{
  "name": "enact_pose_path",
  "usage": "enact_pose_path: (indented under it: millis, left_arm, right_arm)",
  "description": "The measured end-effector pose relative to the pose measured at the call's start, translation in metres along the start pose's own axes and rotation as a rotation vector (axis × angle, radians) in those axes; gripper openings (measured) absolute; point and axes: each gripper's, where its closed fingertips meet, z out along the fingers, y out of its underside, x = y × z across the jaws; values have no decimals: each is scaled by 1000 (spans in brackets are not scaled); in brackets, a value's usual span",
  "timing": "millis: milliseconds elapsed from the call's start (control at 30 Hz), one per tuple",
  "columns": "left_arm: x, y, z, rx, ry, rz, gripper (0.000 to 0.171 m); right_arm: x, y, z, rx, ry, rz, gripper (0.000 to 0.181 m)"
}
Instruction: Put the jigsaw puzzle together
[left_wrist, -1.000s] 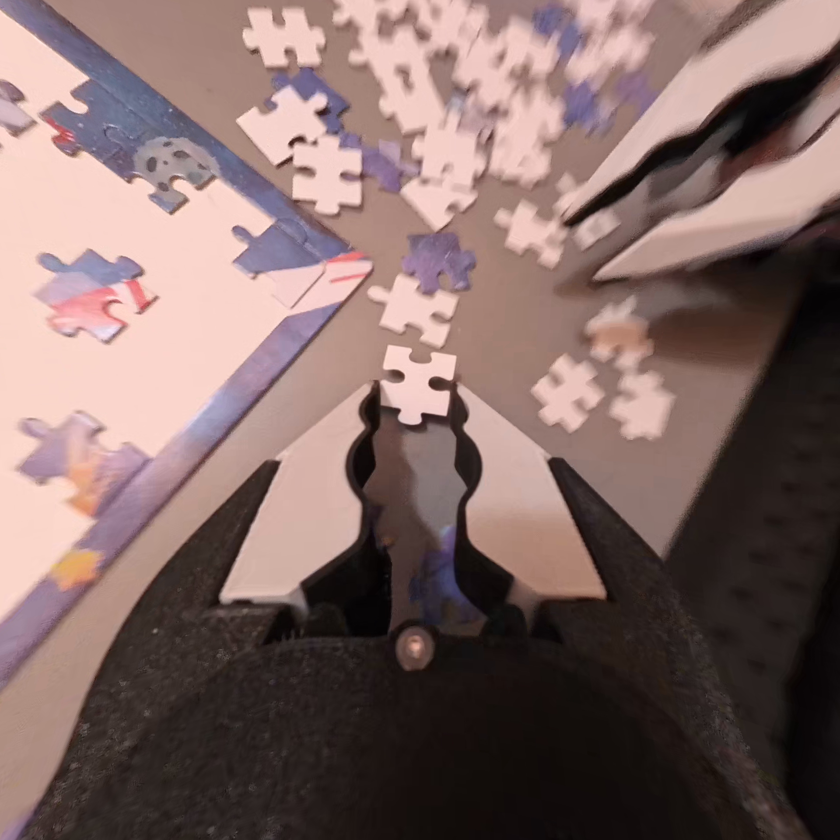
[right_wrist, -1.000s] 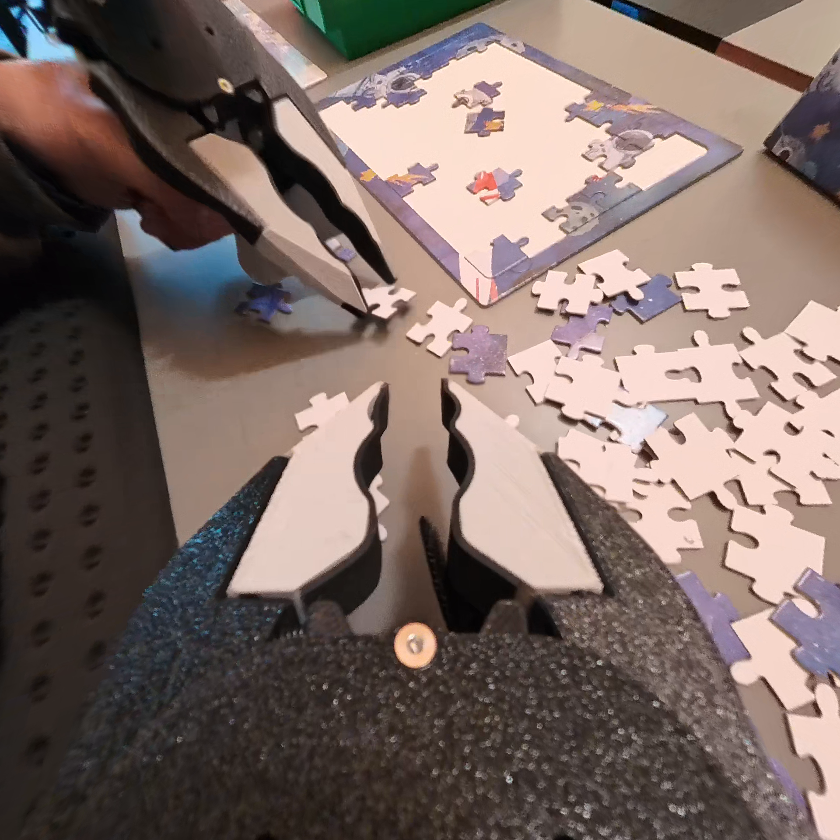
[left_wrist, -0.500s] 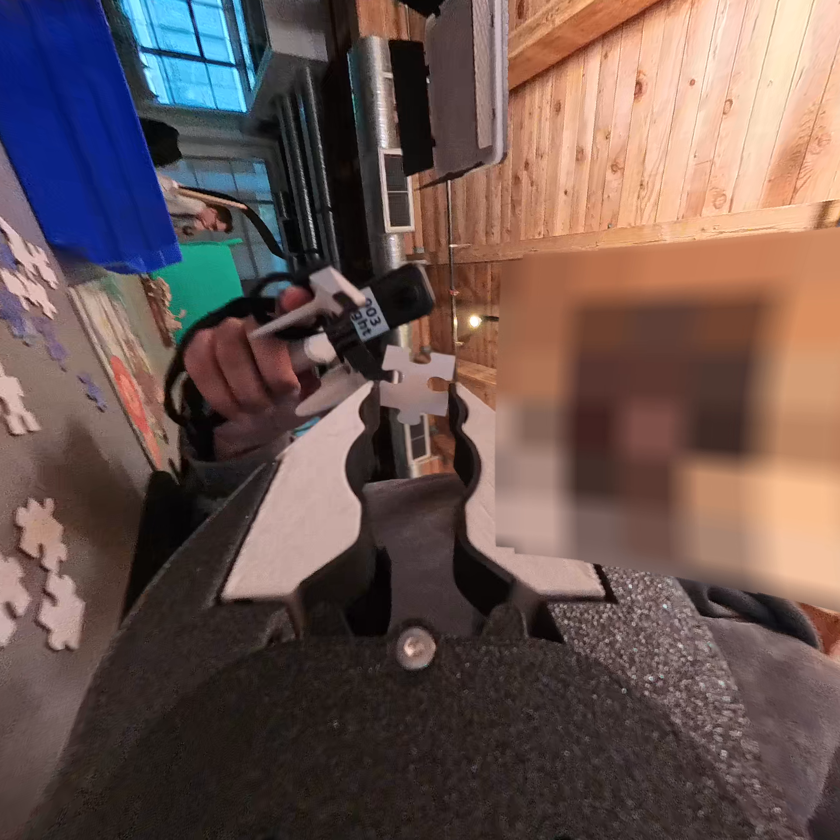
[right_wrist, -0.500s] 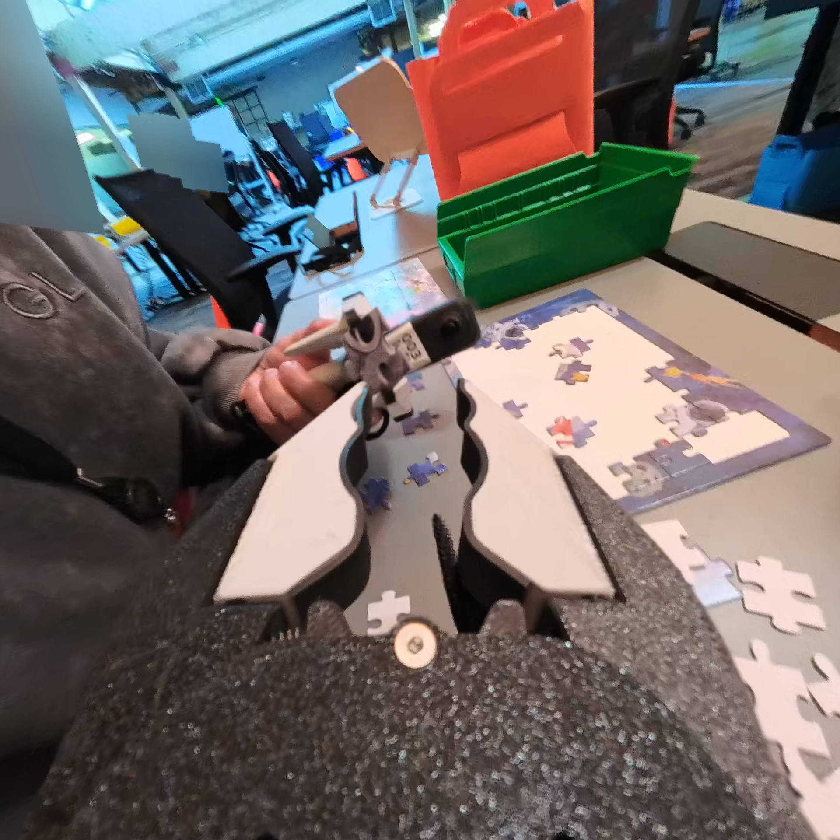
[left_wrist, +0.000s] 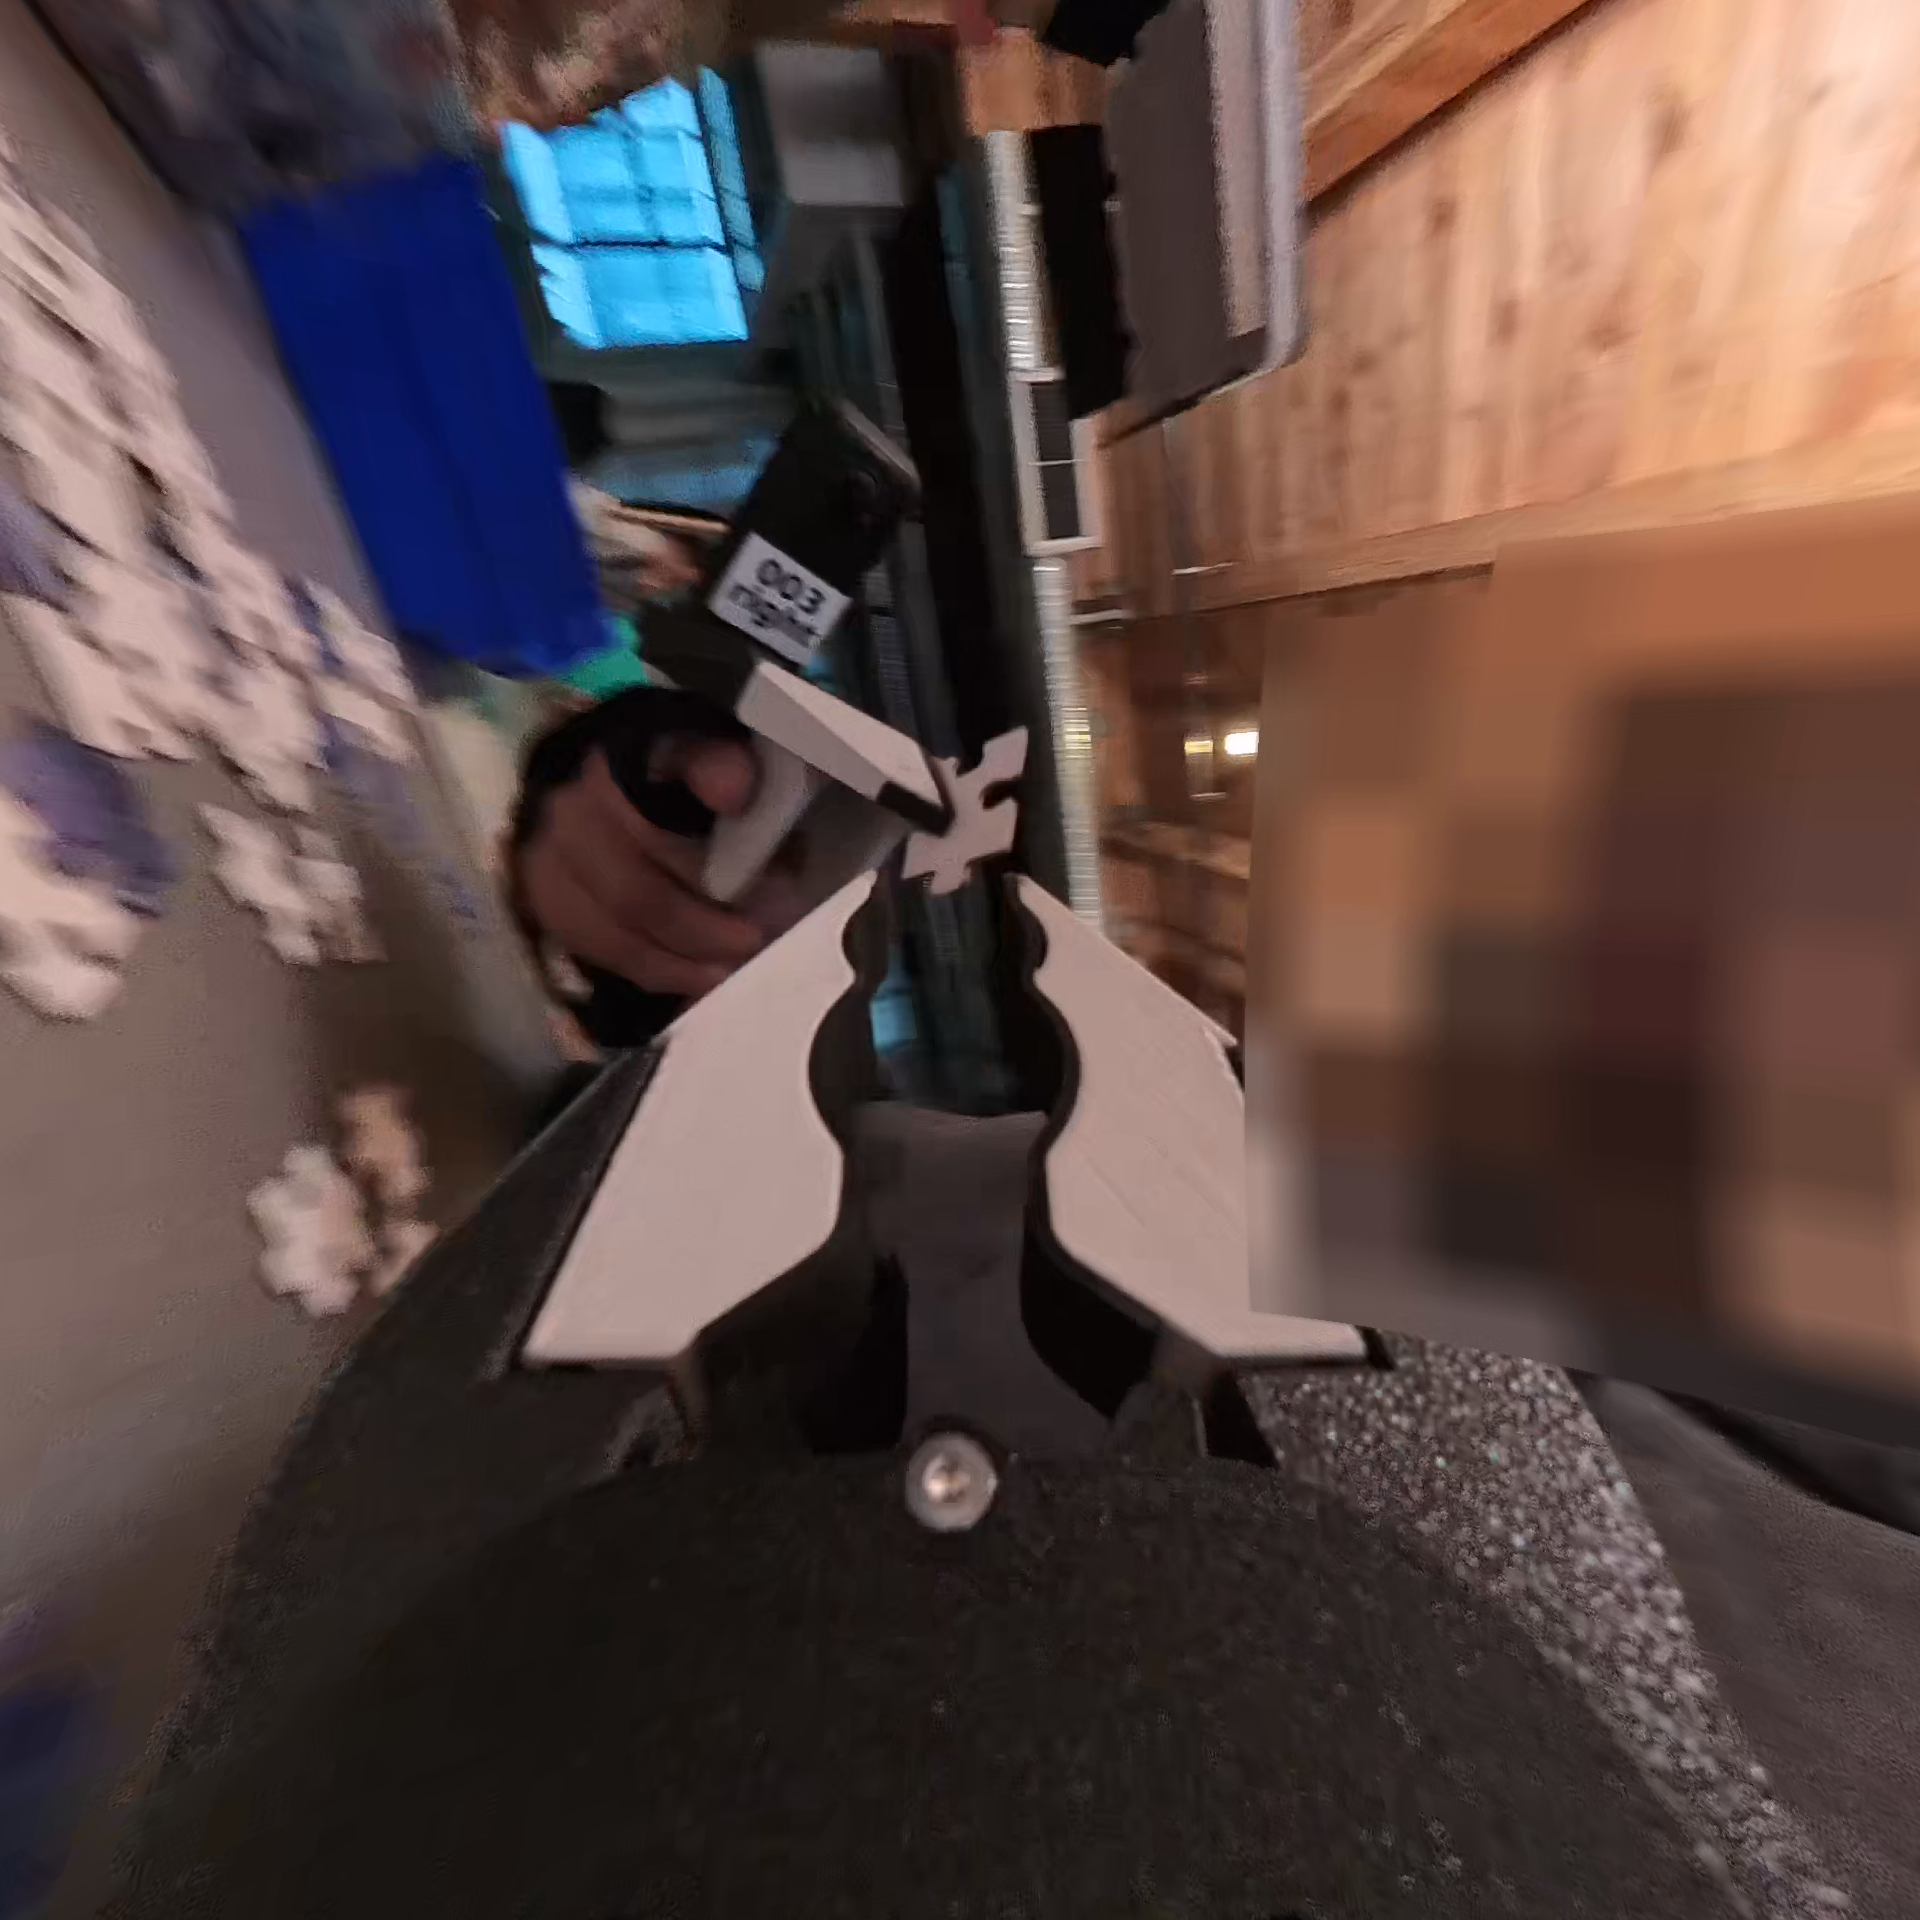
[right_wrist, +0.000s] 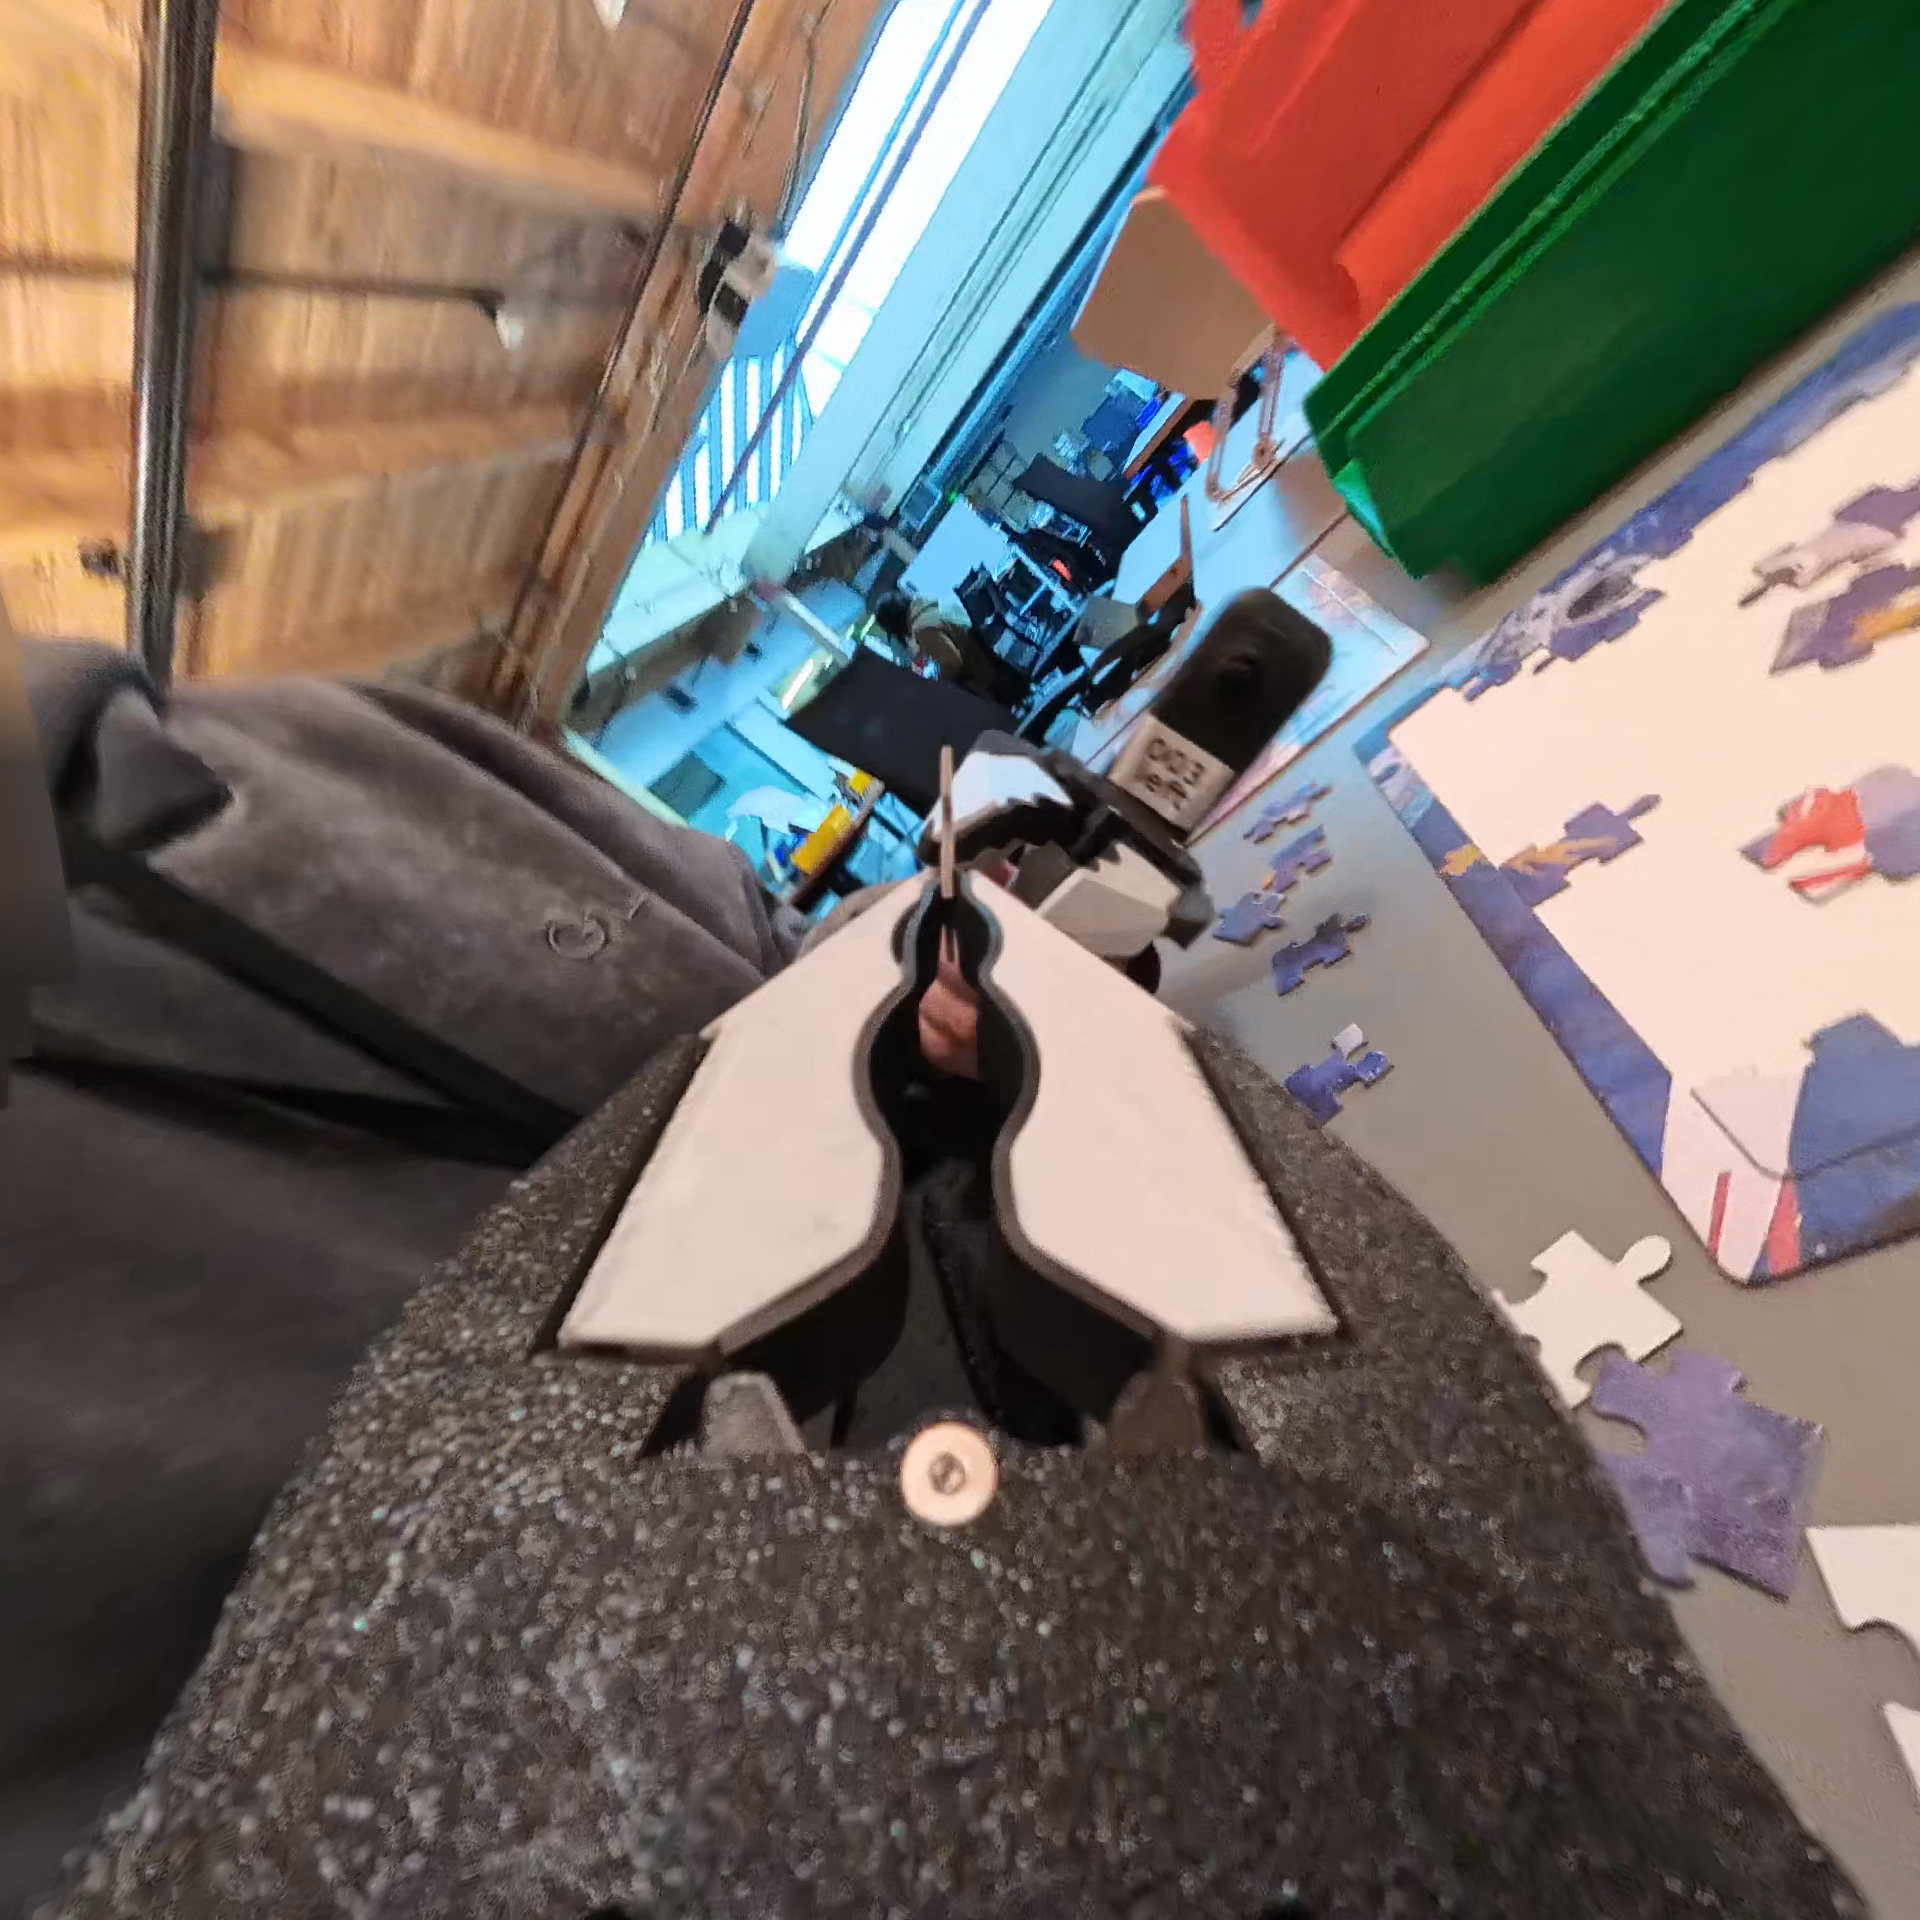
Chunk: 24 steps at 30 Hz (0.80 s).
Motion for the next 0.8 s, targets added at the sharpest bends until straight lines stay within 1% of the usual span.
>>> enact_pose_path:
  millis: [33,133,200,233,267,300,333,433,467,500,567,700,800]
  left_arm:
    - [-6,-2,-5,-5,-83,87,21]
    - [-28,-8,-24,-43,-351,298,21]
    - [-46,-14,-49,-66,-572,432,21]
    - [-52,-15,-61,-86,-659,492,21]
    - [-56,-15,-71,-109,-718,528,21]
    - [-58,-13,-77,-126,-746,543,21]
    - [-57,-12,-79,-127,-744,546,21]
    - [-46,-10,-75,-78,-625,497,21]
    - [-46,-11,-76,-60,-611,487,21]
    - [-49,-13,-78,-52,-629,495,21]
    - [-60,-18,-86,-54,-727,560,21]
    - [-69,-27,-95,-69,-877,719,21]
    - [-76,-33,-104,-126,-1021,885,21]
  right_arm:
    - [8,0,0,12,22,48,2]
    - [44,13,2,0,168,156,1]
    - [77,19,-4,23,347,196,1]
    - [86,19,-5,47,380,226,1]
    - [85,18,-1,69,343,265,1]
    - [79,16,6,92,278,297,1]
    - [76,16,13,96,241,317,1]
    - [79,25,36,66,226,325,1]
    - [83,25,41,73,231,334,1]
    - [88,23,44,100,248,344,1]
    - [101,22,48,134,297,374,1]
    - [98,21,63,129,260,381,1]
    - [99,24,63,119,265,374,1]
